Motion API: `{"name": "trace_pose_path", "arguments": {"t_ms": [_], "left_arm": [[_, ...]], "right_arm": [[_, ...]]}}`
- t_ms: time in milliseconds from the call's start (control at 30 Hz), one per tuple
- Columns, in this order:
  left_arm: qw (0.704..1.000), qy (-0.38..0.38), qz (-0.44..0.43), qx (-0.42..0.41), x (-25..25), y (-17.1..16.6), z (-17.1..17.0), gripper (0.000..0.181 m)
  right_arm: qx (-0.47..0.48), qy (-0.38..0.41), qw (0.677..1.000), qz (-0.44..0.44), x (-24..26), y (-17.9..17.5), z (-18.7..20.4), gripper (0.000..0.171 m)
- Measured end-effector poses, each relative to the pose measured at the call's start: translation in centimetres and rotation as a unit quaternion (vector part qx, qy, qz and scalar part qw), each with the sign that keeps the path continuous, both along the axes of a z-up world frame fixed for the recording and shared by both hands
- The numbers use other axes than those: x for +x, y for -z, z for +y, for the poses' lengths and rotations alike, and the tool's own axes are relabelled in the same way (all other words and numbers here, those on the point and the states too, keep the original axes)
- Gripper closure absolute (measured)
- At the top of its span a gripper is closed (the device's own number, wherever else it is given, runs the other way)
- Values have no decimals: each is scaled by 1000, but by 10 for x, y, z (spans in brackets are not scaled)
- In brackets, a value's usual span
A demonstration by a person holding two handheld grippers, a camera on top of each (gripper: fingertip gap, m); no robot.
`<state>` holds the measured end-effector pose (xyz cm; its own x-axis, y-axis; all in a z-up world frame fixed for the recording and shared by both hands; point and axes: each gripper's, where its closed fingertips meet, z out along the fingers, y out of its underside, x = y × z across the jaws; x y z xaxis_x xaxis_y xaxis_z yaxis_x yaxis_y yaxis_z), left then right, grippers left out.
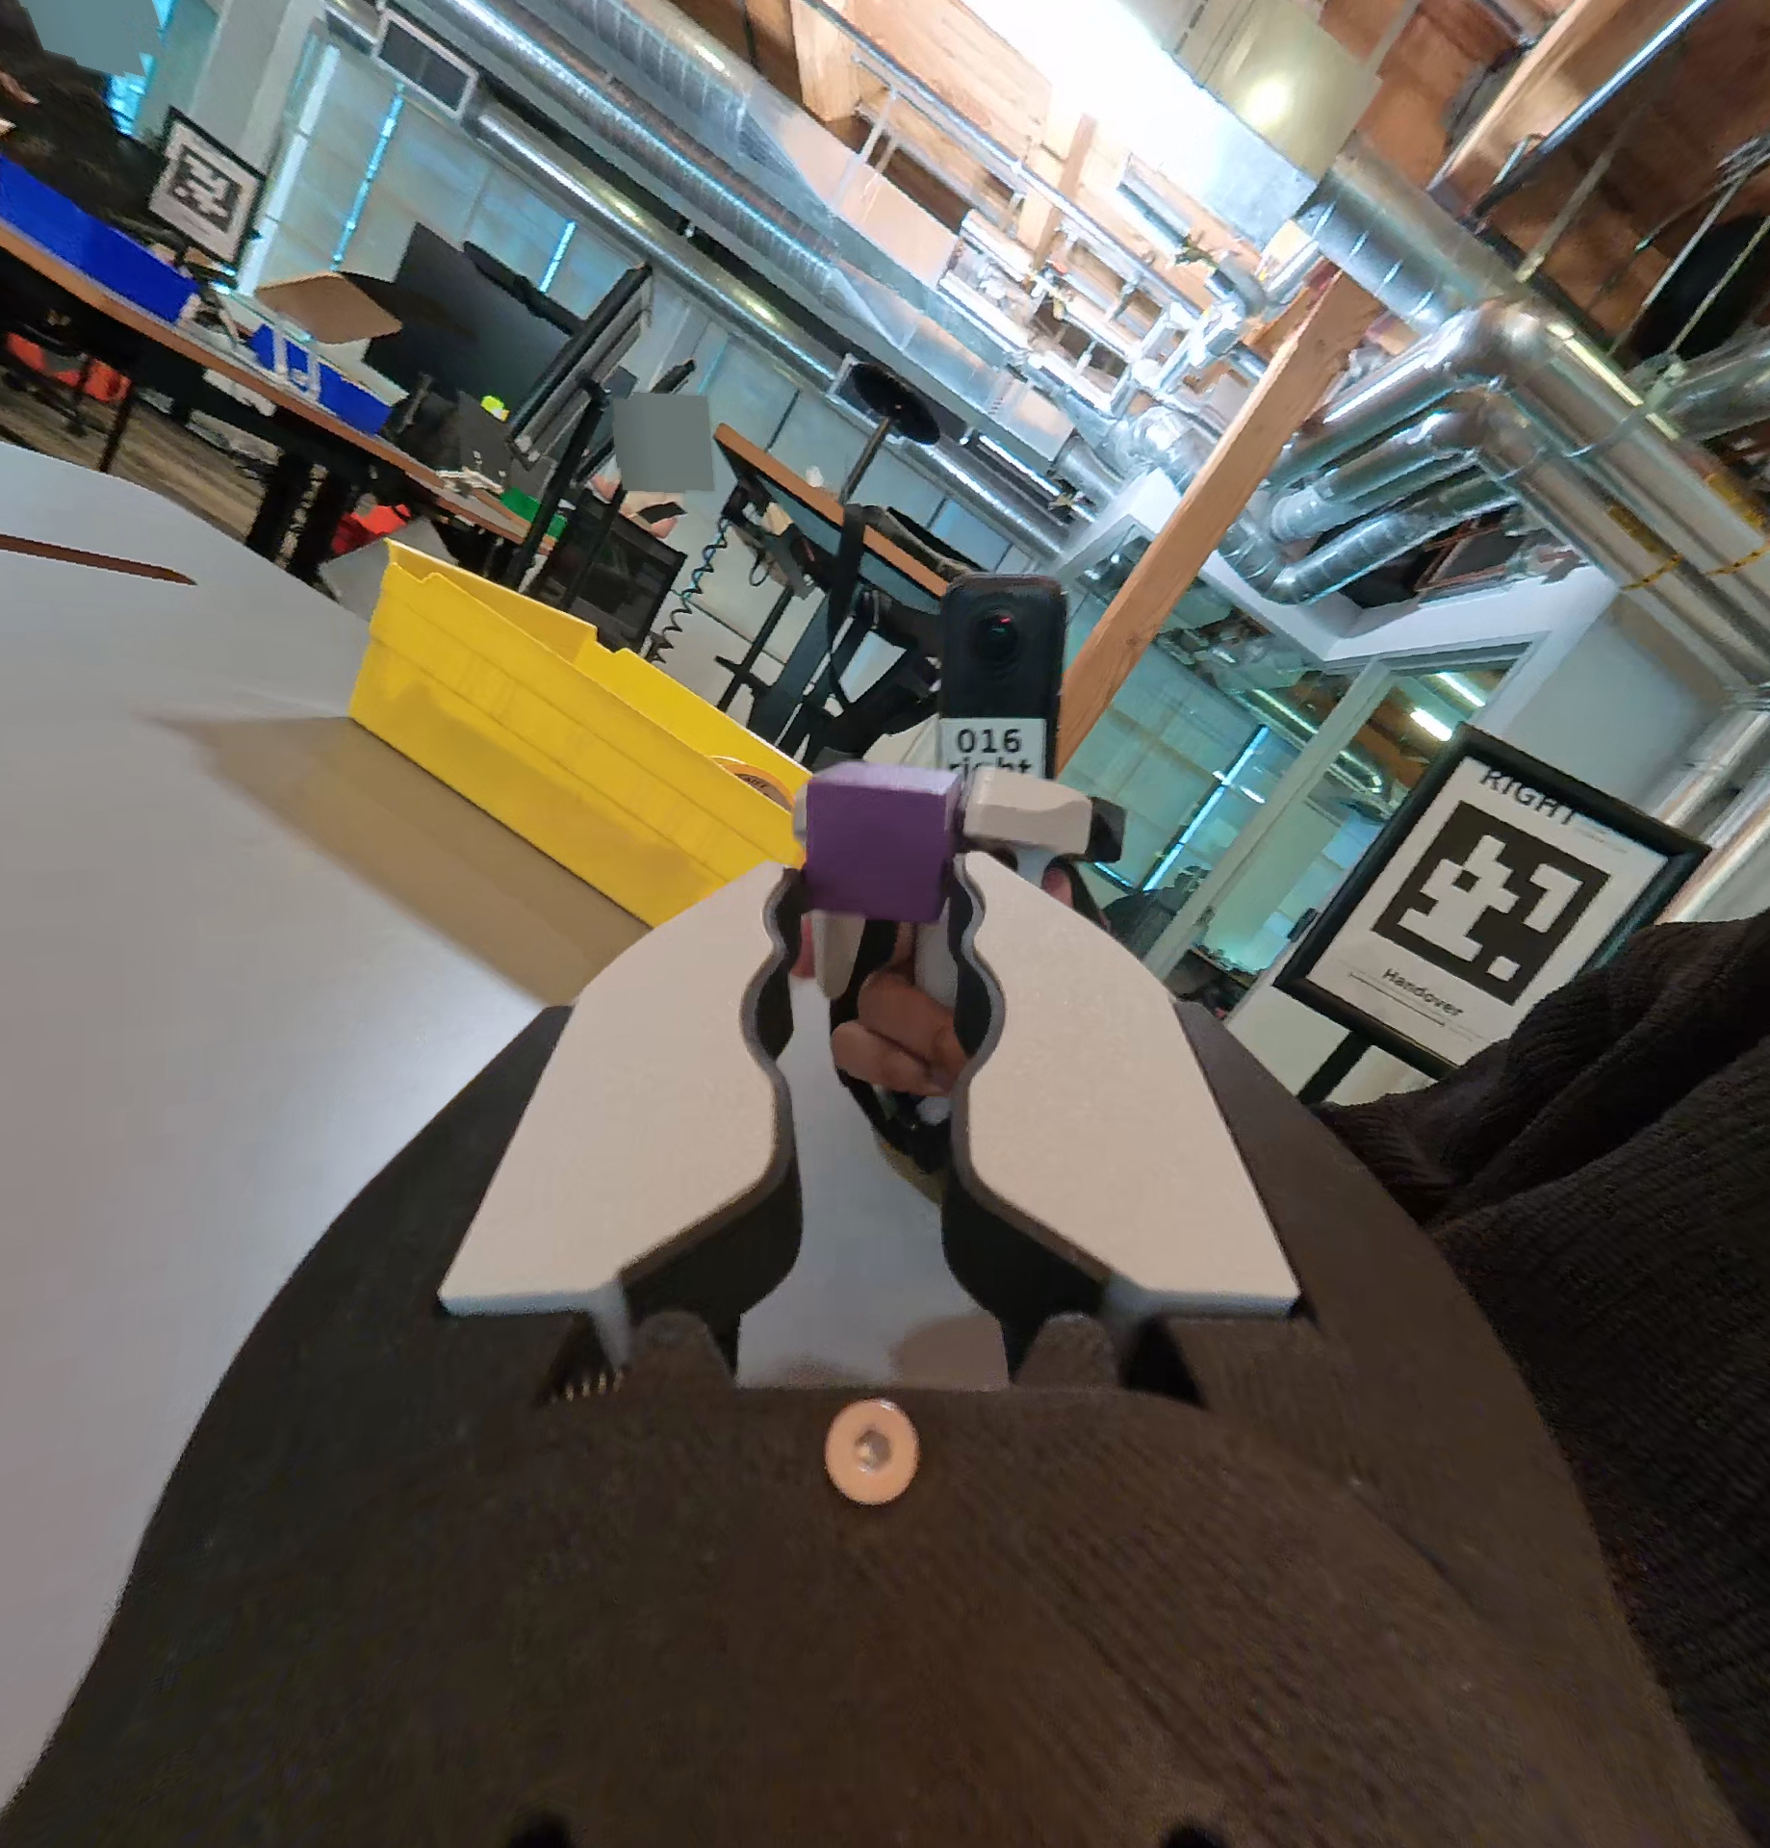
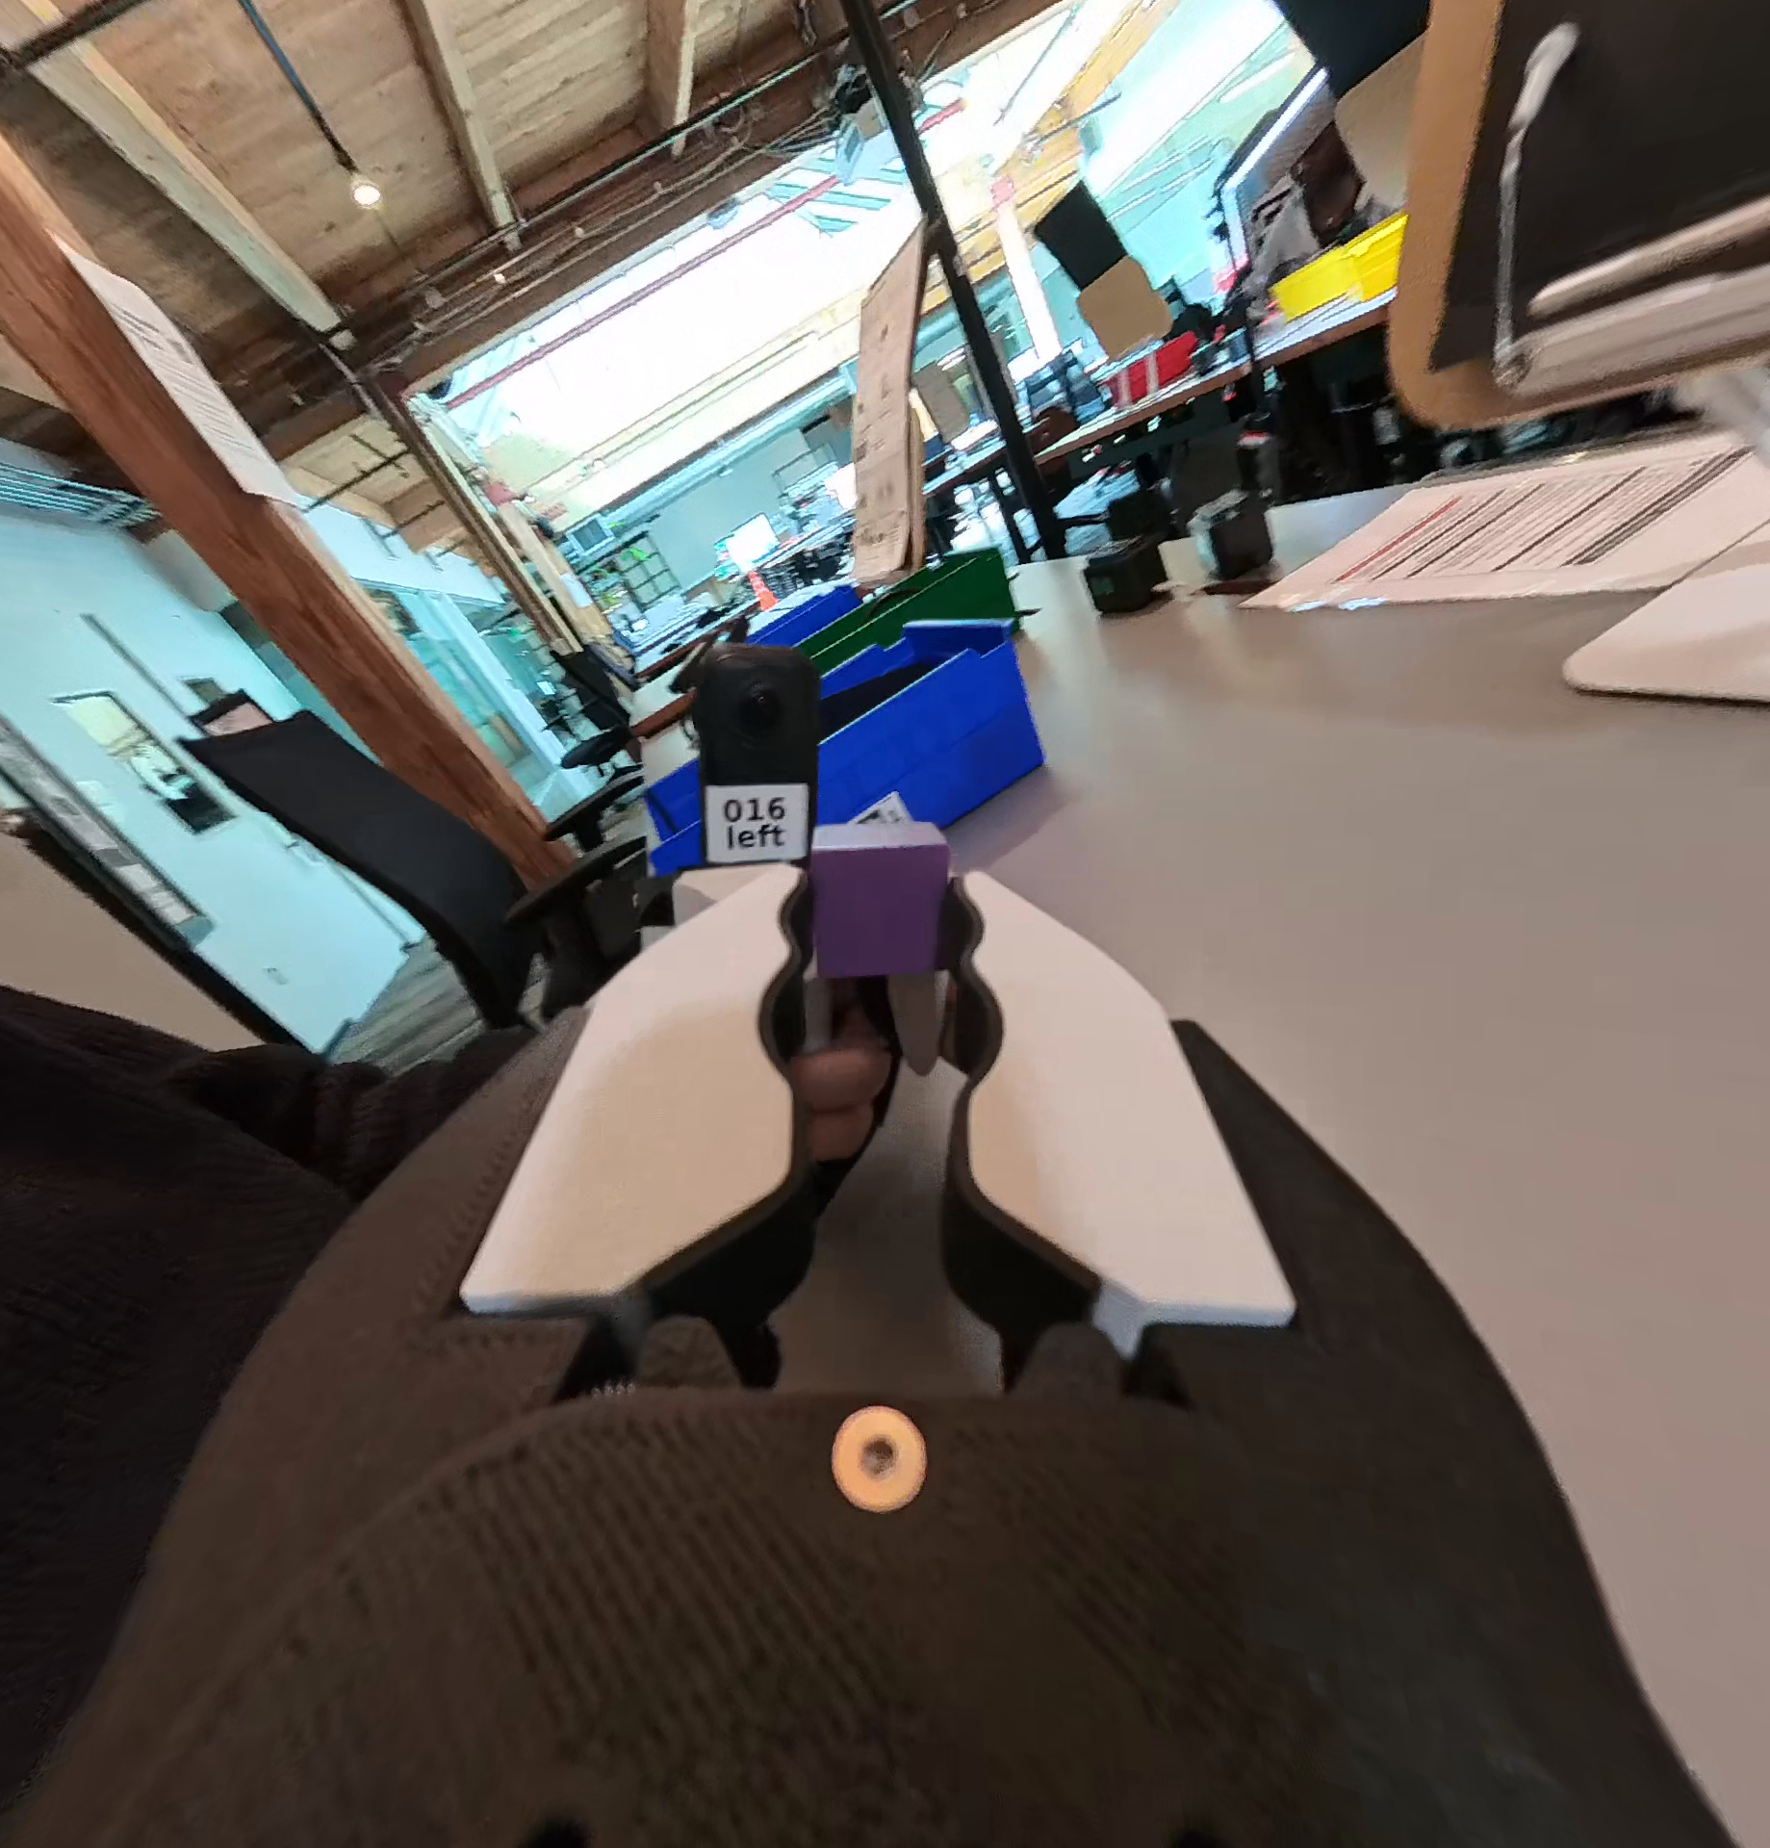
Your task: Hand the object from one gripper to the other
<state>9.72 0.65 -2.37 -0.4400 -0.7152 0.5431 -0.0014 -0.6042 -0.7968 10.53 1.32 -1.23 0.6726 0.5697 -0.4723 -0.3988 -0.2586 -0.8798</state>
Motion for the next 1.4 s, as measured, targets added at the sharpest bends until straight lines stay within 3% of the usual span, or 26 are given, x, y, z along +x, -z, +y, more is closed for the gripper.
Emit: {"name": "trace_pose_path", "arguments": {"t_ms": [167,300,400,467,567,733,900,1033,1200,1300,1400], "left_arm": [[1000,-13,15,13,2,4,3,147],[999,-18,23,20,4,7,4,148],[1000,-19,22,10,4,7,6,149],[1000,-19,21,4,4,7,6,149],[1000,-19,23,3,5,8,6,150],[999,-21,31,17,6,10,5,151],[999,-22,28,8,5,9,8,152],[999,-26,26,2,4,9,11,153],[999,-25,29,0,5,10,11,153],[999,-23,31,-2,6,11,11,153],[999,-23,31,-3,6,11,11,154]], "right_arm": [[60,135,988,-55,64,-42,-19,146],[87,304,940,-125,158,-76,-73,145],[28,441,879,-180,239,-59,-124,145],[-28,492,852,-177,278,-35,-148,146],[-135,496,841,-172,305,10,-156,146],[-219,439,852,-181,295,53,-135,145],[-222,399,866,-206,277,55,-122,145],[-255,408,847,-225,283,66,-127,145],[-182,421,862,-216,283,44,-121,145],[-153,453,838,-264,291,35,-121,146],[-162,488,789,-336,306,34,-129,146]]}}
